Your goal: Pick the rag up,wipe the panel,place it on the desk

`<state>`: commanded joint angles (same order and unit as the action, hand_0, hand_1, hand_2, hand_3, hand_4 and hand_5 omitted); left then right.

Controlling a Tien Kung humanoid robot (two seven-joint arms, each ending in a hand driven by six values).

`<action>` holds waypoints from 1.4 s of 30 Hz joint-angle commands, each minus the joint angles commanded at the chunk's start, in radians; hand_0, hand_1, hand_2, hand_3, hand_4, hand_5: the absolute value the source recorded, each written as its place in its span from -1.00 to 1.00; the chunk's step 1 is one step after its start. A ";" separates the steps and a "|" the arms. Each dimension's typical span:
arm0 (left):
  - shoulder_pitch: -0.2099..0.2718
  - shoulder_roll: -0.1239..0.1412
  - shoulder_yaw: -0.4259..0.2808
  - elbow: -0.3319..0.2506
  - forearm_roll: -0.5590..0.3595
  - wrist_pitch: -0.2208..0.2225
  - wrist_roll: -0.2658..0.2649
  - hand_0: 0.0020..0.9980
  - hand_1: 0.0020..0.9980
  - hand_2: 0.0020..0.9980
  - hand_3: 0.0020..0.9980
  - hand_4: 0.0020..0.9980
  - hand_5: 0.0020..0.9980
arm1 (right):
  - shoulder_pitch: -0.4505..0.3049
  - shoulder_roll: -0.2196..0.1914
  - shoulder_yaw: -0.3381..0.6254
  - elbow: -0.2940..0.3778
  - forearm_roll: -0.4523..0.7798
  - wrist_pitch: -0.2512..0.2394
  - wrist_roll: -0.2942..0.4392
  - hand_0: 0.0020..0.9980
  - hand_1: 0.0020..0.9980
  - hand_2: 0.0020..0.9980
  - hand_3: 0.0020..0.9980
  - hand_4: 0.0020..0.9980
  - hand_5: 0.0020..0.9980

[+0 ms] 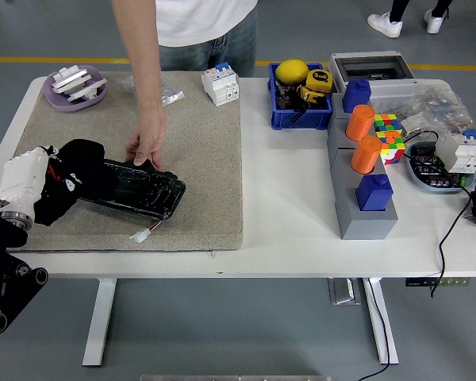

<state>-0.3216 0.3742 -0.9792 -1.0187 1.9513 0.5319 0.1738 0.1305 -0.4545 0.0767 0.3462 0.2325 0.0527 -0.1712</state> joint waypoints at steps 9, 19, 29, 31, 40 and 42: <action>0.006 -0.019 0.118 -0.119 0.011 0.012 0.023 -0.63 -0.66 -0.04 -0.10 -0.70 -1.00 | 0.000 0.000 0.000 -0.001 -0.001 0.000 0.000 0.56 0.32 0.41 0.34 1.00 0.06; -0.005 -0.021 0.231 -0.225 0.014 0.007 0.051 -0.63 -0.66 -0.04 -0.10 -0.69 -1.00 | 0.002 -0.002 0.002 -0.002 0.000 0.000 0.001 0.56 0.32 0.41 0.34 1.00 0.06; 0.004 -0.032 0.253 -0.240 0.011 0.011 0.055 -0.63 -0.66 -0.04 -0.10 -0.69 -1.00 | -0.001 -0.002 0.001 -0.002 0.000 0.000 0.000 0.56 0.32 0.41 0.34 1.00 0.06; 0.007 -0.031 0.251 -0.243 0.014 0.012 0.057 -0.63 -0.66 -0.04 -0.10 -0.69 -1.00 | -0.001 -0.002 0.001 -0.002 0.001 0.000 0.000 0.56 0.32 0.41 0.34 1.00 0.06; 0.013 -0.035 0.216 -0.209 0.024 0.021 0.056 -0.64 -0.66 -0.04 -0.11 -0.69 -1.00 | -0.001 -0.001 0.002 -0.001 -0.002 -0.001 0.000 0.56 0.32 0.41 0.34 1.00 0.06; 0.014 -0.034 0.197 -0.190 0.026 0.021 0.058 -0.63 -0.65 -0.04 -0.10 -0.69 -1.00 | -0.002 -0.001 0.001 -0.001 -0.002 -0.001 0.000 0.56 0.32 0.41 0.34 1.00 0.06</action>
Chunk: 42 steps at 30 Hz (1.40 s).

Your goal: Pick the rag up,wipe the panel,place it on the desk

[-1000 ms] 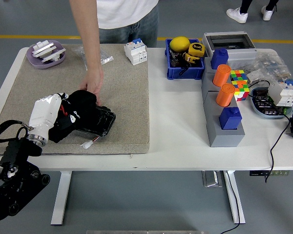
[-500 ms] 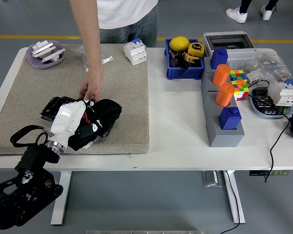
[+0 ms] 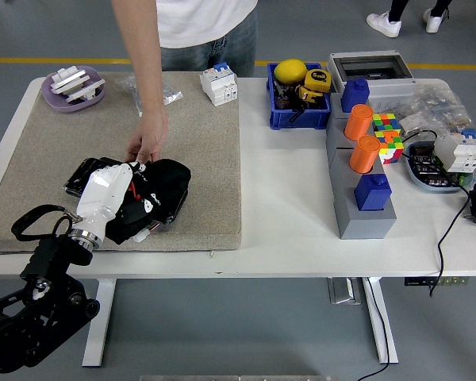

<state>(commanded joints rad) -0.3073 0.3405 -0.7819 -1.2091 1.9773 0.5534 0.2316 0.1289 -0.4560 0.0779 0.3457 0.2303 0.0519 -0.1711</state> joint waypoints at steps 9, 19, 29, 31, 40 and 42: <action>-0.001 0.001 -0.072 0.088 0.000 0.004 -0.004 -0.63 -0.66 -0.04 -0.11 -0.70 -1.00 | 0.000 0.000 0.001 0.001 0.000 0.000 0.000 0.56 0.32 0.41 0.34 1.00 0.06; 0.003 0.010 -0.169 0.175 0.018 0.009 -0.009 -0.63 -0.66 -0.05 -0.10 -0.70 -1.00 | -0.002 0.001 0.000 0.001 0.000 0.001 -0.001 0.56 0.32 0.41 0.33 1.00 0.06; -0.009 0.028 -0.230 0.234 0.025 0.009 -0.008 -0.63 -0.65 -0.04 -0.09 -0.67 -1.00 | -0.001 0.001 0.003 0.002 0.000 0.001 -0.001 0.56 0.32 0.41 0.33 1.00 0.06; -0.014 0.031 -0.234 0.247 0.023 0.010 -0.010 -0.63 -0.65 -0.04 -0.09 -0.67 -1.00 | 0.000 0.001 0.003 0.002 0.001 0.001 -0.001 0.56 0.32 0.41 0.33 1.00 0.06; -0.021 0.033 -0.245 0.283 0.017 0.016 -0.017 -0.63 -0.65 -0.04 -0.09 -0.67 -1.00 | 0.000 0.002 0.001 0.003 0.001 0.002 -0.002 0.56 0.32 0.41 0.34 1.00 0.06; -0.023 0.032 -0.254 0.294 0.015 0.020 -0.022 -0.63 -0.65 -0.04 -0.10 -0.67 -1.00 | 0.000 0.003 0.001 0.003 0.001 0.002 -0.001 0.56 0.32 0.41 0.34 1.00 0.06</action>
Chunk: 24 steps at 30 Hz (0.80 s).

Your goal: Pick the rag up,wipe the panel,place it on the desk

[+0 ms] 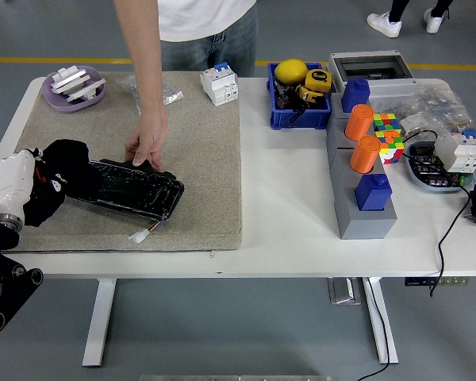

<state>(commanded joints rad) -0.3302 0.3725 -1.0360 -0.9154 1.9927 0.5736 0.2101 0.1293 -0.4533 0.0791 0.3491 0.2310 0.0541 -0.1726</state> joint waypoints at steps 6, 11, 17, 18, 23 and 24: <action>-0.010 0.004 -0.051 0.025 -0.014 0.010 -0.018 -0.63 -0.66 -0.04 -0.10 -0.68 -1.00 | 0.001 0.000 0.004 0.002 -0.005 0.000 0.000 0.56 0.32 0.41 0.34 1.00 0.06; -0.035 0.019 -0.047 0.060 -0.045 0.016 -0.043 -0.63 -0.66 -0.04 -0.10 -0.68 -1.00 | 0.004 -0.001 0.009 0.003 -0.011 -0.001 0.000 0.56 0.32 0.41 0.34 1.00 0.06; -0.064 0.027 -0.013 0.120 -0.088 0.021 -0.079 -0.61 -0.65 -0.05 -0.10 -0.69 -1.00 | 0.004 -0.001 0.012 0.005 -0.014 -0.002 -0.001 0.56 0.32 0.41 0.34 1.00 0.06; -0.070 0.029 -0.003 0.138 -0.104 0.018 -0.091 -0.53 -0.58 -0.04 -0.10 -0.68 -1.00 | 0.004 -0.001 0.013 0.005 -0.015 -0.002 -0.001 0.56 0.32 0.41 0.34 1.00 0.06; -0.079 0.032 0.015 0.171 -0.136 0.000 -0.115 -0.53 -0.58 -0.04 -0.10 -0.68 -1.00 | 0.005 -0.001 0.016 0.007 -0.020 -0.002 -0.001 0.56 0.32 0.41 0.34 1.00 0.06; -0.079 0.032 0.014 0.172 -0.139 -0.003 -0.118 -0.38 -0.17 0.02 0.00 -0.37 -1.00 | 0.005 -0.001 0.016 0.007 -0.020 -0.002 -0.001 0.56 0.31 0.41 0.34 1.00 0.06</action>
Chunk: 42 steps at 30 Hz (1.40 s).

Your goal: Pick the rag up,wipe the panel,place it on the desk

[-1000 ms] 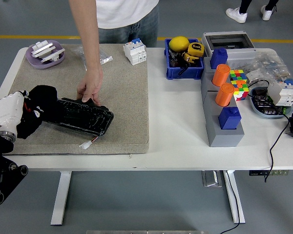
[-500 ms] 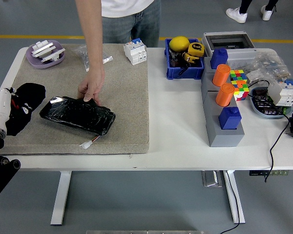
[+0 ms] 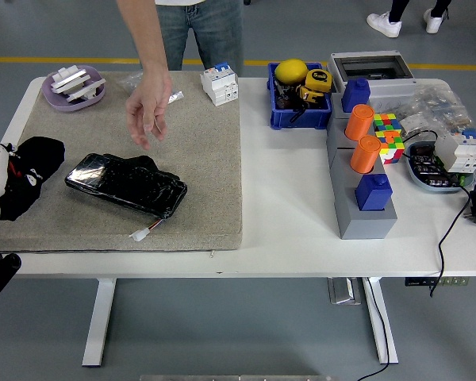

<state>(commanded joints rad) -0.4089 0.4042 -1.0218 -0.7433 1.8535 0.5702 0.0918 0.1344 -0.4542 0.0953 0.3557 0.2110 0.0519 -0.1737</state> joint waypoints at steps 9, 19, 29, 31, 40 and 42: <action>-0.002 0.001 -0.003 0.001 -0.016 -0.052 -0.035 -0.20 -0.02 0.09 0.06 0.00 -1.00 | 0.001 0.001 0.003 0.000 -0.002 -0.001 -0.001 0.56 0.31 0.41 0.34 1.00 0.06; -0.001 0.010 -0.016 0.003 0.001 -0.077 -0.037 0.19 0.39 0.30 0.13 0.76 -0.75 | -0.002 0.000 0.005 -0.001 -0.003 -0.002 -0.001 0.56 0.31 0.41 0.33 1.00 0.06; 0.008 0.011 -0.027 -0.004 0.013 -0.093 -0.032 0.22 0.41 0.38 0.14 0.81 -0.71 | -0.004 -0.001 0.004 -0.002 -0.003 -0.003 -0.002 0.56 0.30 0.41 0.33 1.00 0.05; 0.009 0.013 -0.029 -0.007 0.017 -0.095 -0.031 0.24 0.43 0.44 0.15 0.86 -0.62 | -0.005 -0.001 0.003 -0.002 -0.003 -0.003 -0.002 0.56 0.30 0.41 0.33 1.00 0.05; 0.013 0.026 -0.047 -0.028 0.033 -0.109 -0.029 0.25 0.43 0.45 0.16 0.88 -0.56 | -0.006 -0.001 0.001 -0.003 0.000 -0.002 -0.002 0.56 0.30 0.41 0.33 1.00 0.05; 0.015 0.027 -0.054 -0.035 0.038 -0.114 -0.029 0.27 0.44 0.45 0.17 0.91 -0.49 | -0.006 -0.002 0.001 -0.003 0.000 -0.002 -0.002 0.56 0.30 0.41 0.33 1.00 0.05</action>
<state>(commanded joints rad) -0.3940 0.4313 -1.0754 -0.7785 1.8917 0.4565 0.0627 0.1284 -0.4557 0.0967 0.3526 0.2107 0.0500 -0.1760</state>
